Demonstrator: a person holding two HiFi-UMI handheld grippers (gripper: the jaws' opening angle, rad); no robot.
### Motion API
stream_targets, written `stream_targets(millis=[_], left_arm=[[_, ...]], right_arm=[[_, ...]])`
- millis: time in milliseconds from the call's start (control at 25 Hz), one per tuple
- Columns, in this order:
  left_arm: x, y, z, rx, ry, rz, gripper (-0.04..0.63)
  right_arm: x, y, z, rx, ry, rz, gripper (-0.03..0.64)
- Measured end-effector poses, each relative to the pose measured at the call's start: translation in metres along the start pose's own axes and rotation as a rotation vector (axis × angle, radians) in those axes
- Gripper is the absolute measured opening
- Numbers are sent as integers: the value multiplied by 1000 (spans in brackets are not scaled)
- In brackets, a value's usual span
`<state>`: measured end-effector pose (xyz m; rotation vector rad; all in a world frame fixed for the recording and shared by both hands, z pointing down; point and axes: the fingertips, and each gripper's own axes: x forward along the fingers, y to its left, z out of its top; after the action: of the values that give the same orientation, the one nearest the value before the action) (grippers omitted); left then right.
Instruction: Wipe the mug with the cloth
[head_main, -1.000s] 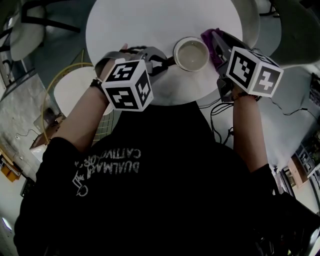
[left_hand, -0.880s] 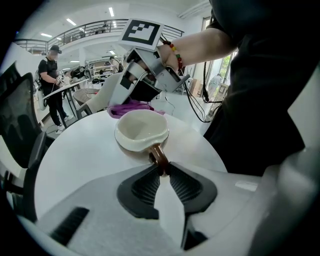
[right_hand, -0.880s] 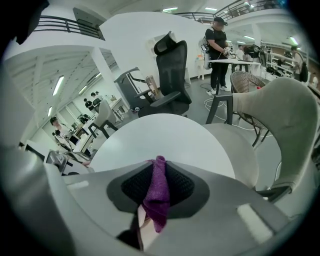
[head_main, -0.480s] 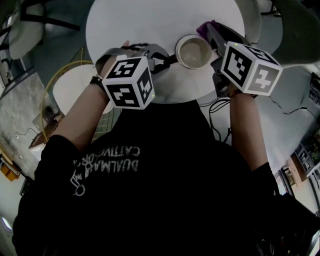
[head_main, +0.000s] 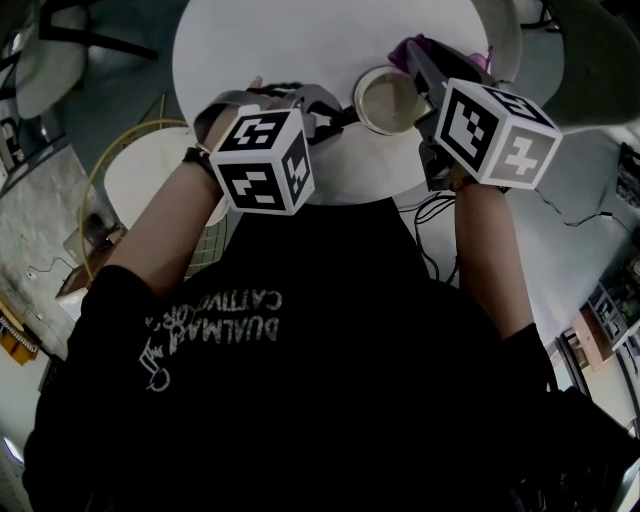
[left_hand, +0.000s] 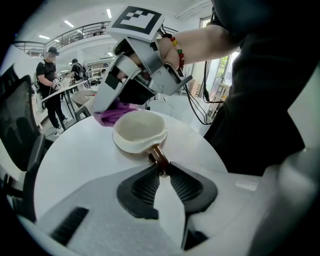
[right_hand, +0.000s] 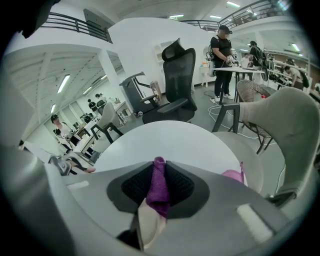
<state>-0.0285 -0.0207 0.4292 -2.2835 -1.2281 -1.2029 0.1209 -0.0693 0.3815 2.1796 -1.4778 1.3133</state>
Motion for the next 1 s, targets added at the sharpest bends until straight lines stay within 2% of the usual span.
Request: stream_targets(millis=[320,1000], left_arm=[[-2,1,3,-3,-20,3,75],[-9,-2,11,-29,-99,3,72]], right_arm=[[-1,9,5,-25,1,-6,77],[-4,48,4,-166,78,10,67]])
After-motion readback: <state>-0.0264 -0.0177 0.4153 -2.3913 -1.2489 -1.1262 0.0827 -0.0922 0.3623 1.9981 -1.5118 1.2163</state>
